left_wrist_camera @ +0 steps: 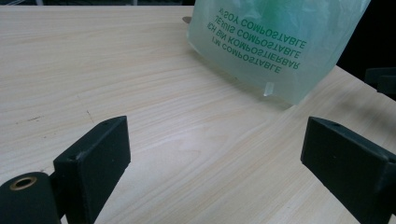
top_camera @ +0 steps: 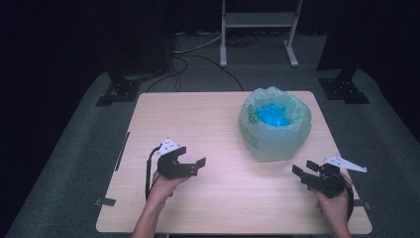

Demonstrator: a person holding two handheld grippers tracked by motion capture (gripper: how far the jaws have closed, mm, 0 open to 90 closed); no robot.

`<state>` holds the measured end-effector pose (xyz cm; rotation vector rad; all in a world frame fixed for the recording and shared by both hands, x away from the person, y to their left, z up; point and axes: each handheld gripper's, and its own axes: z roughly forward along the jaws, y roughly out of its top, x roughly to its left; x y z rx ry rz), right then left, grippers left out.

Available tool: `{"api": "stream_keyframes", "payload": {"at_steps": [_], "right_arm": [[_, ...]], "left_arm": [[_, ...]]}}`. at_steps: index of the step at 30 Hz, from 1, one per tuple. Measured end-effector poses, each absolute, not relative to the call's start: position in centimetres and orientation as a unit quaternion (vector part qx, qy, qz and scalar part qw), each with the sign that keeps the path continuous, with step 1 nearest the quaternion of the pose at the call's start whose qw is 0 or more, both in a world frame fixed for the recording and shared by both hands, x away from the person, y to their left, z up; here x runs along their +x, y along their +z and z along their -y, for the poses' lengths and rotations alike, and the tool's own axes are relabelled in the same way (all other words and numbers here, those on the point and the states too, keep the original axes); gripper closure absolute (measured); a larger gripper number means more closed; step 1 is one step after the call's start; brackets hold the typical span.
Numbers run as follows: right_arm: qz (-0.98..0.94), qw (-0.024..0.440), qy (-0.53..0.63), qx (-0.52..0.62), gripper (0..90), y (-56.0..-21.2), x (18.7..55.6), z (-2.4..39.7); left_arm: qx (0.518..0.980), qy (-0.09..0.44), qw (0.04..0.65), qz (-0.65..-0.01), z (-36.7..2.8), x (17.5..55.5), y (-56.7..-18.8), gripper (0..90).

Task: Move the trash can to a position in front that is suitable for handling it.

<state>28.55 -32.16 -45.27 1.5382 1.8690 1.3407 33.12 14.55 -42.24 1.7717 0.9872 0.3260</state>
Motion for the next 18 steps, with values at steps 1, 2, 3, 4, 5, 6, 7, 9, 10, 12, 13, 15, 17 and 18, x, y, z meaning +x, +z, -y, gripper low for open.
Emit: {"api": "stream_keyframes", "payload": {"at_steps": [1, 2, 3, 4, 5, 6, 7, 9, 10, 12, 13, 15, 17, 18], "right_arm": [[-0.663, 0.185, 0.478, 0.545, 31.2, -45.0, 28.7, 32.2], [-0.663, 0.182, 0.479, 0.546, 30.8, -44.7, 28.9, 32.2], [-0.662, 0.185, 0.481, 0.544, 30.7, -44.1, 29.2, 32.2], [-0.661, 0.184, 0.482, 0.544, 30.7, -43.8, 29.4, 32.2], [-0.659, 0.185, 0.484, 0.545, 30.7, -43.4, 29.6, 32.2], [-0.658, 0.186, 0.486, 0.544, 30.7, -43.0, 29.7, 32.2], [-0.658, 0.186, 0.486, 0.544, 30.7, -43.0, 29.7, 32.2], [-0.656, 0.191, 0.49, 0.541, 30.7, -42.1, 29.9, 32.2], [-0.656, 0.193, 0.489, 0.541, 30.5, -41.7, 30.1, 32.1], [-0.657, 0.203, 0.489, 0.537, 29.9, -40.5, 30.6, 32.2], [-0.657, 0.203, 0.489, 0.537, 29.9, -40.5, 30.6, 32.2], [-0.655, 0.203, 0.493, 0.536, 29.9, -39.8, 30.9, 32.1], [-0.653, 0.206, 0.497, 0.534, 29.9, -39.1, 31.3, 32.0], [-0.652, 0.205, 0.497, 0.535, 29.9, -38.5, 31.7, 31.9]], "left_arm": [[0.738, 0.136, 0.517, -0.412, -14.6, 33.1, -42.2, 7.2], [0.737, 0.136, 0.517, -0.413, -14.7, 33.1, -42.2, 7.2], [0.736, 0.137, 0.518, -0.414, -14.9, 33.2, -42.2, 7.2], [0.735, 0.137, 0.519, -0.415, -14.9, 33.2, -42.2, 7.2], [0.733, 0.139, 0.52, -0.417, -15.1, 33.2, -42.1, 7.2], [0.733, 0.139, 0.52, -0.417, -15.1, 33.2, -42.1, 7.2], [0.732, 0.139, 0.521, -0.417, -15.1, 33.2, -42.0, 7.2], [0.732, 0.139, 0.521, -0.416, -15.2, 33.1, -41.9, 7.2], [0.732, 0.139, 0.522, -0.416, -15.1, 33.1, -41.9, 7.2], [0.731, 0.139, 0.523, -0.416, -15.1, 33.1, -41.9, 7.2], [0.731, 0.139, 0.524, -0.415, -15.1, 33.1, -41.8, 7.2], [0.732, 0.14, 0.523, -0.415, -15.1, 33.0, -41.8, 7.2], [0.731, 0.14, 0.524, -0.415, -15.2, 33.0, -41.8, 7.2], [0.73, 0.139, 0.524, -0.415, -15.2, 33.0, -41.7, 7.2]]}}
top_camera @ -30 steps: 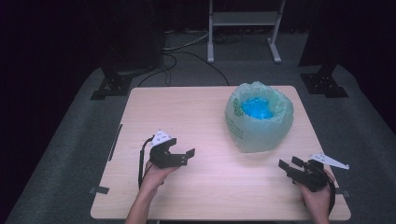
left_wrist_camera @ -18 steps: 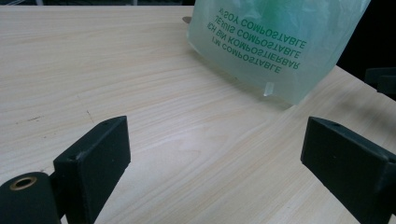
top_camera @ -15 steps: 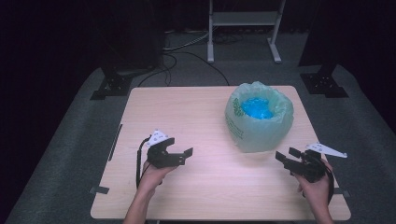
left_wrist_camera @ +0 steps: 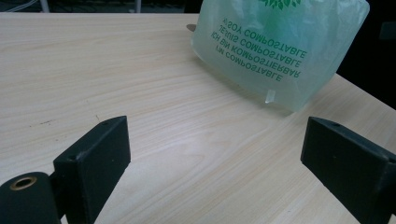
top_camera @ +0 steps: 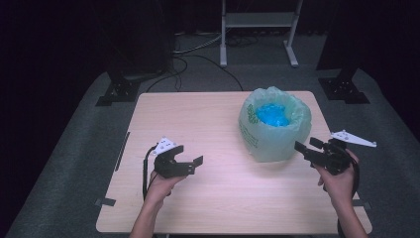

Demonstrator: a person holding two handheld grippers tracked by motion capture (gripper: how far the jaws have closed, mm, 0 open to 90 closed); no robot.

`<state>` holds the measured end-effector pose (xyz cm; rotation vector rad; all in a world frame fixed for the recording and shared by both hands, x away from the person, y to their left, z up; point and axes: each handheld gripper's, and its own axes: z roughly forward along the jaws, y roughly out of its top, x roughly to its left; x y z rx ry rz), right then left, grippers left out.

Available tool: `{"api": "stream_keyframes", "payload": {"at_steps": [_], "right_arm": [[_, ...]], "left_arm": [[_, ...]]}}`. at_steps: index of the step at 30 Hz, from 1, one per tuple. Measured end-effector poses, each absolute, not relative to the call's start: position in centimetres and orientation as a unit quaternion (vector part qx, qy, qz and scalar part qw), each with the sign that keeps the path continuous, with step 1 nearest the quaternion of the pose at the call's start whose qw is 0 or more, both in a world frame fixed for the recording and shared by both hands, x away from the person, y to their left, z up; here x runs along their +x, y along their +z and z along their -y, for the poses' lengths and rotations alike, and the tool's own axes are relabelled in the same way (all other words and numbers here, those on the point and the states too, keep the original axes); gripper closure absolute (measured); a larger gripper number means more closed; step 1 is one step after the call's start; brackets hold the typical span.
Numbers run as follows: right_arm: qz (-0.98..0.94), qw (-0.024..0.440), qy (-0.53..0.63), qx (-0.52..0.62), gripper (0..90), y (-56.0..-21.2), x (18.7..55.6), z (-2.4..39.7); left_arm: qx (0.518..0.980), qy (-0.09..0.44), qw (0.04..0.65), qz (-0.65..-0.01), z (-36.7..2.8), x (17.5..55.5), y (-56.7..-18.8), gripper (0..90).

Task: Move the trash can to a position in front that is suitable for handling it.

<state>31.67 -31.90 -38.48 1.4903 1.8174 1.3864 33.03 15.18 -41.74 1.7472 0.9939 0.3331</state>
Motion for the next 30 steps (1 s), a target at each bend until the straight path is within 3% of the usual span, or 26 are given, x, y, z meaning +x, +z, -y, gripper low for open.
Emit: {"api": "stream_keyframes", "payload": {"at_steps": [18, 30], "right_arm": [[-0.626, 0.197, 0.496, 0.569, 29.9, -35.4, 36.3, 31.7], [-0.633, 0.189, 0.46, 0.593, 30.7, -36.0, 39.2, 30.7]], "left_arm": [[0.727, 0.141, 0.528, -0.417, -15.5, 33.0, -41.5, 7.2], [0.724, 0.142, 0.532, -0.417, -15.7, 33.0, -41.4, 7.2]]}}
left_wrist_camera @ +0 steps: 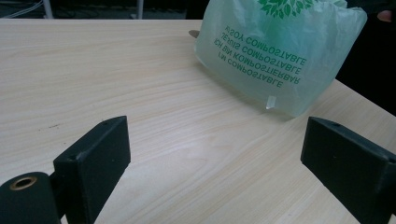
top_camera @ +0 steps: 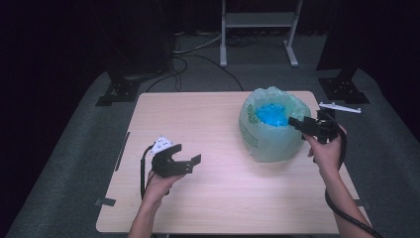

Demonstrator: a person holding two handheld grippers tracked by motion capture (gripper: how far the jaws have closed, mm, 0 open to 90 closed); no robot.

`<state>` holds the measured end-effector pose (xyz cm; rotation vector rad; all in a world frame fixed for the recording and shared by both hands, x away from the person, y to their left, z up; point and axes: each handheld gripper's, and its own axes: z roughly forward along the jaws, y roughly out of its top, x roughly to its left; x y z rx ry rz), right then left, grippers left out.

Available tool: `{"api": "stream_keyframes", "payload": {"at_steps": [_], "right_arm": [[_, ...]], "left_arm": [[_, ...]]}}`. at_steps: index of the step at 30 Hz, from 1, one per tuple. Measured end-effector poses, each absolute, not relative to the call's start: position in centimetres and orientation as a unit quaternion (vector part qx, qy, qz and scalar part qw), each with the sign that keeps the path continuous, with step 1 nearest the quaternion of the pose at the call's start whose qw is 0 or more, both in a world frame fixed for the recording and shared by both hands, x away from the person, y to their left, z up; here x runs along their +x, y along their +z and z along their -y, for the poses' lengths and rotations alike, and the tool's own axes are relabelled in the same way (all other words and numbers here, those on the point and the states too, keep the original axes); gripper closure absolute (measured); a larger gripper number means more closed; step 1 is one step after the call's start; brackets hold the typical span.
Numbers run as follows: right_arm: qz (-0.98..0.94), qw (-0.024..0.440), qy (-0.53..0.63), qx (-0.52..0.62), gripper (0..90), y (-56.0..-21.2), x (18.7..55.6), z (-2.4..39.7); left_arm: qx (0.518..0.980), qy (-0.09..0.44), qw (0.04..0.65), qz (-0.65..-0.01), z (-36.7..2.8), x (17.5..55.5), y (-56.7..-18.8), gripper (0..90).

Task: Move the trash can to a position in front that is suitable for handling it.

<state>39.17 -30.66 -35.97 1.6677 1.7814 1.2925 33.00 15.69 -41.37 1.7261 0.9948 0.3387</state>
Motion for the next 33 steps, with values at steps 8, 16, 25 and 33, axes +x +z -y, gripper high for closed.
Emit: {"api": "stream_keyframes", "payload": {"at_steps": [8, 16, 25, 33], "right_arm": [[-0.637, 0.193, 0.442, 0.601, 32.4, -36.6, 40.0, 29.8], [-0.639, 0.198, 0.441, 0.598, 33.0, -36.7, 40.2, 29.2], [-0.655, 0.202, 0.438, 0.582, 33.0, -36.7, 40.3, 27.6], [-0.669, 0.197, 0.44, 0.566, 33.4, -36.7, 40.2, 25.9]], "left_arm": [[0.719, 0.142, 0.538, -0.416, -15.8, 32.9, -41.1, 7.2], [0.717, 0.144, 0.54, -0.417, -16.0, 32.9, -40.9, 7.2], [0.71, 0.14, 0.544, -0.424, -16.2, 32.9, -40.8, 7.2], [0.708, 0.146, 0.54, -0.431, -16.4, 32.8, -40.5, 7.2]]}}
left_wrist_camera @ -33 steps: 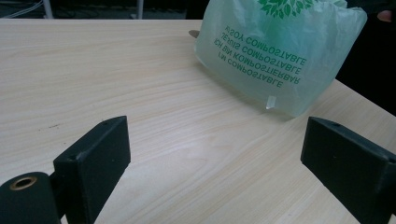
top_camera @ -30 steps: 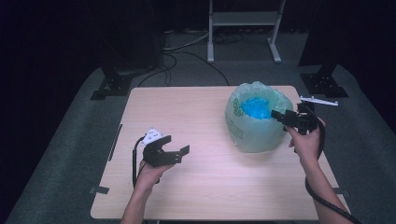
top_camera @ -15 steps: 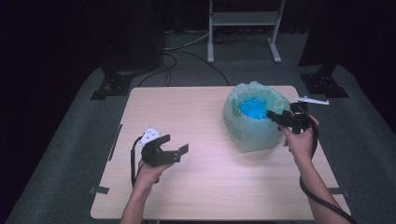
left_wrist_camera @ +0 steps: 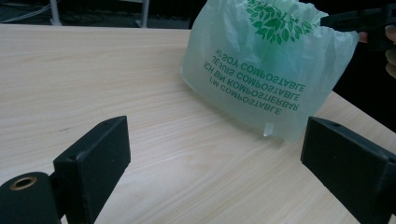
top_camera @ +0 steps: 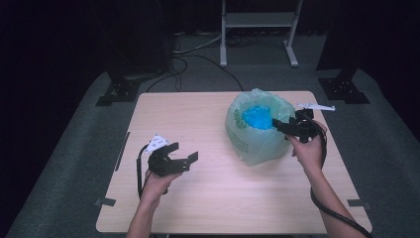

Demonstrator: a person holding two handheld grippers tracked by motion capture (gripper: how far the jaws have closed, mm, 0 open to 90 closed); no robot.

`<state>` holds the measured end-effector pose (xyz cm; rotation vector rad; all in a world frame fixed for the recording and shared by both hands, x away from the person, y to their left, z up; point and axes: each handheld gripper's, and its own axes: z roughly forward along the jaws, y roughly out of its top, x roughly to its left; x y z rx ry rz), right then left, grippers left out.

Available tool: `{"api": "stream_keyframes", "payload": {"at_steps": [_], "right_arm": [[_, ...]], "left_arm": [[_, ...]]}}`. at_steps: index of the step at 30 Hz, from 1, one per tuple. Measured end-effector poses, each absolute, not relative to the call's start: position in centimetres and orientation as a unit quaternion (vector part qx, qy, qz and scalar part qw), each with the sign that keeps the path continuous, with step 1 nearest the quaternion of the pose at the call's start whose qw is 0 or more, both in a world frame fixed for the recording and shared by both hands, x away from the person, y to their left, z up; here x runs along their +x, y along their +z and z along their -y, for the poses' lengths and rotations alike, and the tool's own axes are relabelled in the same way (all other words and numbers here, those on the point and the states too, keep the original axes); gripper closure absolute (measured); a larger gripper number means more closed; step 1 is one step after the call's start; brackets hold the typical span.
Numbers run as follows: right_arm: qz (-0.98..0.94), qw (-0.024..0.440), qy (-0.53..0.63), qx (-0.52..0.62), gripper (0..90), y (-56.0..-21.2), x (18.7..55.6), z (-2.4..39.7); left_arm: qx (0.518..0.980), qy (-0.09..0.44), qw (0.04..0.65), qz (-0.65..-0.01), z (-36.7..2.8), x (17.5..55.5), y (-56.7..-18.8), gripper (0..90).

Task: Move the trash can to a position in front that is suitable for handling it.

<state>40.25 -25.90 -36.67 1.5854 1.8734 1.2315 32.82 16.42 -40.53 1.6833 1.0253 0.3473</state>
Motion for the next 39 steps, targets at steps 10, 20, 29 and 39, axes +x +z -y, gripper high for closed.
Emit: {"api": "stream_keyframes", "payload": {"at_steps": [10, 20, 29, 39], "right_arm": [[-0.69, 0.192, 0.442, 0.54, 35.0, -36.7, 40.1, 23.6], [-0.709, 0.189, 0.443, 0.516, 36.3, -36.7, 39.8, 21.3], [-0.723, 0.181, 0.444, 0.498, 36.7, -37.1, 39.6, 19.7], [-0.732, 0.174, 0.45, 0.482, 36.8, -37.1, 39.1, 18.5]], "left_arm": [[0.705, 0.154, 0.541, -0.431, -16.6, 32.6, -39.9, 7.2], [0.698, 0.156, 0.546, -0.436, -16.8, 32.5, -39.6, 7.2], [0.691, 0.16, 0.546, -0.446, -17.2, 32.6, -39.6, 7.1], [0.681, 0.163, 0.549, -0.457, -17.6, 32.6, -39.6, 7.2]]}}
